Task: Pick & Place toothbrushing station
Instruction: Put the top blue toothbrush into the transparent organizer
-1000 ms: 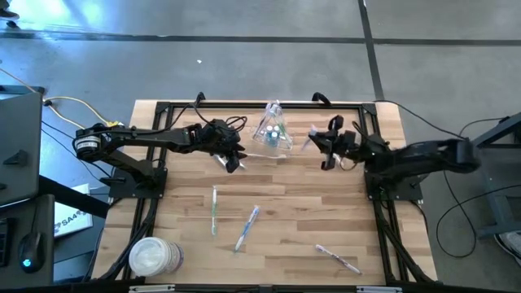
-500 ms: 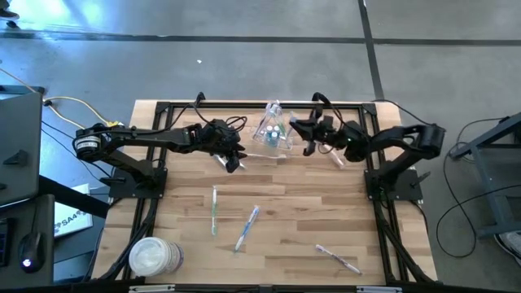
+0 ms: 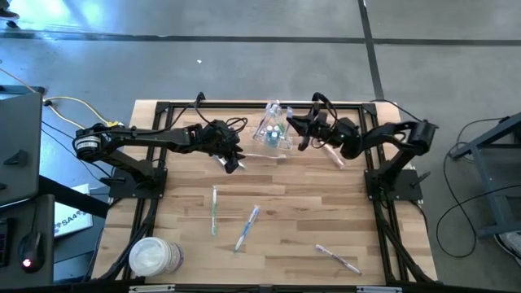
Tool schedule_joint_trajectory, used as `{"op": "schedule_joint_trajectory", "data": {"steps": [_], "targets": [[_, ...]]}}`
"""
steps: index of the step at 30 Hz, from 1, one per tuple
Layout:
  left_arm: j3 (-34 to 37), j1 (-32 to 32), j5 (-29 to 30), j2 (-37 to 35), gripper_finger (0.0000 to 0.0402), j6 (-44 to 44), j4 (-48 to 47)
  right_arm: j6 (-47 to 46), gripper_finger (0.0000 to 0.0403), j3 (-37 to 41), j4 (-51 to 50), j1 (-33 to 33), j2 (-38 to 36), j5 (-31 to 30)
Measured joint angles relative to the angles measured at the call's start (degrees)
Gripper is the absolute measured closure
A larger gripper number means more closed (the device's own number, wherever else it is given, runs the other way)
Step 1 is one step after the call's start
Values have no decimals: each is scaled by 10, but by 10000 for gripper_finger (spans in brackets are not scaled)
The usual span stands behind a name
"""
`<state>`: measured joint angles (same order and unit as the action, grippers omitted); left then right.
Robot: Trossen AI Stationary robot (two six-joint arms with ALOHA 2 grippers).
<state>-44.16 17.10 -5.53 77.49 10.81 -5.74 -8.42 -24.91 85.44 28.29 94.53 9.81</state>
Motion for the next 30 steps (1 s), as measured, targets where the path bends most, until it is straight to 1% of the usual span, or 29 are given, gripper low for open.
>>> {"op": "schedule_joint_trajectory", "data": {"steps": [2, 10, 16, 22, 26, 30], "targets": [[0, 0, 0, 0, 254, 0, 0, 8, 385, 0, -1, 0, 4, -9], [0, 0, 2, 0, 254, 0, 22, 22, 391, 0, -26, 0, 7, -13], [0, 0, 3, 0, 254, -5, 22, 22, 386, 0, -56, 0, 7, -52], [0, 0, 3, 0, 254, -7, 22, 20, 390, 0, -88, -1, 7, -54], [0, 0, 3, 0, 254, -7, 22, 7, 385, 0, -114, -2, 7, -80], [0, 0, 3, 0, 254, -7, 23, 7, 389, 0, -132, -2, 7, -83]]}}
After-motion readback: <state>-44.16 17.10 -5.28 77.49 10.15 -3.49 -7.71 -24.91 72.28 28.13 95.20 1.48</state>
